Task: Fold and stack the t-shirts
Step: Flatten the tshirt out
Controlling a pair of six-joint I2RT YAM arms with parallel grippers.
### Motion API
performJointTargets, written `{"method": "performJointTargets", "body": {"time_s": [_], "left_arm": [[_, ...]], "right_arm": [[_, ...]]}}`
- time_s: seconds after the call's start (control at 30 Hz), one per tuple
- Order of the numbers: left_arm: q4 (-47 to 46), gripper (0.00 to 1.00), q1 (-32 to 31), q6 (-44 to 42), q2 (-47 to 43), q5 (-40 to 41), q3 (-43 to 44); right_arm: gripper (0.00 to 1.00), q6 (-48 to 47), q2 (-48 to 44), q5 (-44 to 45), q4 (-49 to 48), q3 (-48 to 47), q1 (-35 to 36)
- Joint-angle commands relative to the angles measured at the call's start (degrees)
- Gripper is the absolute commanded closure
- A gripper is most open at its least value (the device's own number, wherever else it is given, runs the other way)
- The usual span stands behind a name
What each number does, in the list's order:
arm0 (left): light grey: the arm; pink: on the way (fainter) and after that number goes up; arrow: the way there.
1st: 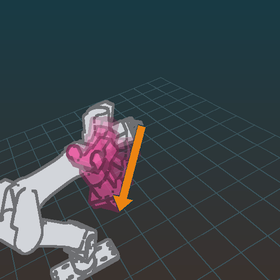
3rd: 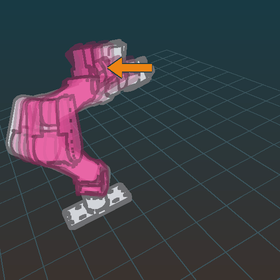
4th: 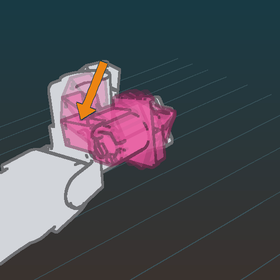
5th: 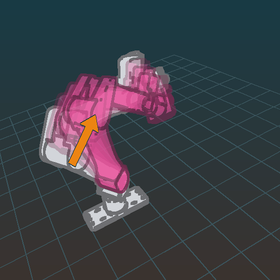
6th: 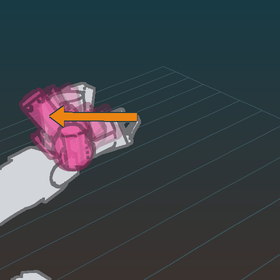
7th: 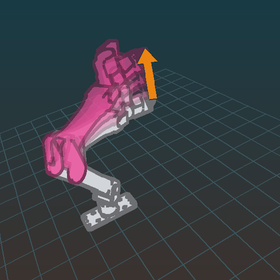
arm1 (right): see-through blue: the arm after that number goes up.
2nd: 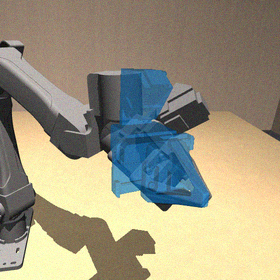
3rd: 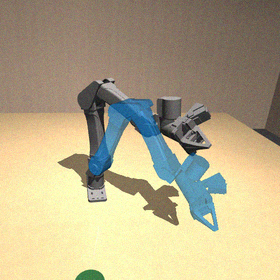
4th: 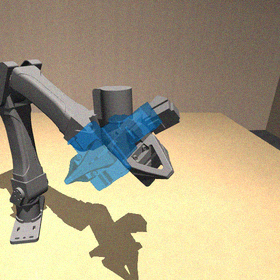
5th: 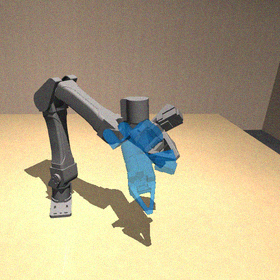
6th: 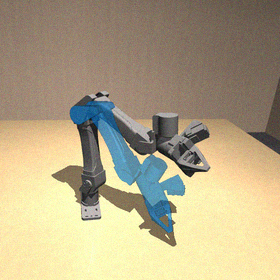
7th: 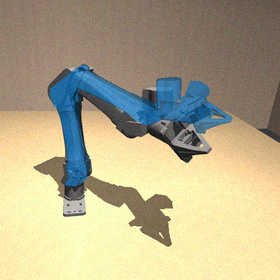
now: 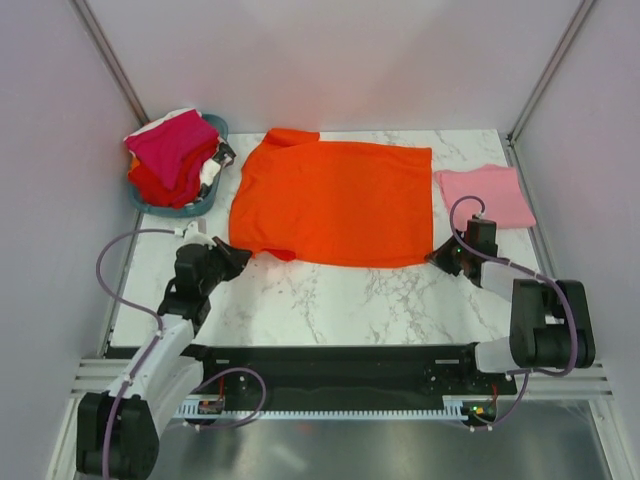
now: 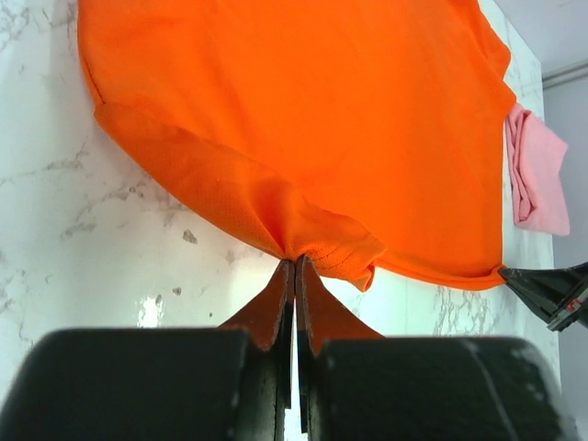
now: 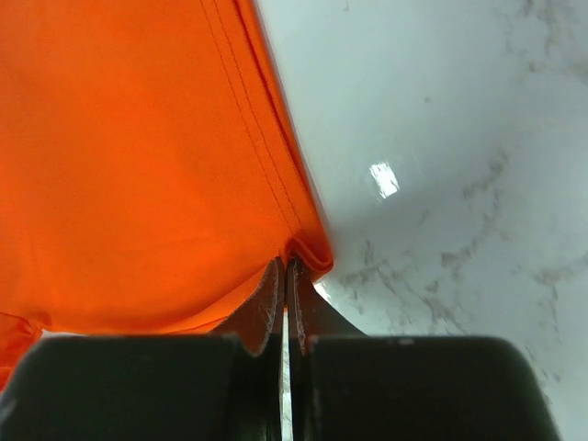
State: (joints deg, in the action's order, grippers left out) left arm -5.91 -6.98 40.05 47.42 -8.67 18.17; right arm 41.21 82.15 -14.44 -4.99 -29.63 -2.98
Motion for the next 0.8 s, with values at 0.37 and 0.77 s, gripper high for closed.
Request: {"method": "performJointTargets", "body": {"time_s": [0.37, 0.77], "left_arm": [[5.6, 0.98, -0.1, 3.5, -16.8, -4.0, -5.1], [-1.5, 0.98, -0.1, 3.1, -1.2, 2.3, 5.6]], "right_arm": [[1.00, -9.9, -23.6, 8.6, 11.7, 3.3, 1.2], [1.00, -7.6, -8.2, 8.8, 8.2, -8.9, 2.5]]}}
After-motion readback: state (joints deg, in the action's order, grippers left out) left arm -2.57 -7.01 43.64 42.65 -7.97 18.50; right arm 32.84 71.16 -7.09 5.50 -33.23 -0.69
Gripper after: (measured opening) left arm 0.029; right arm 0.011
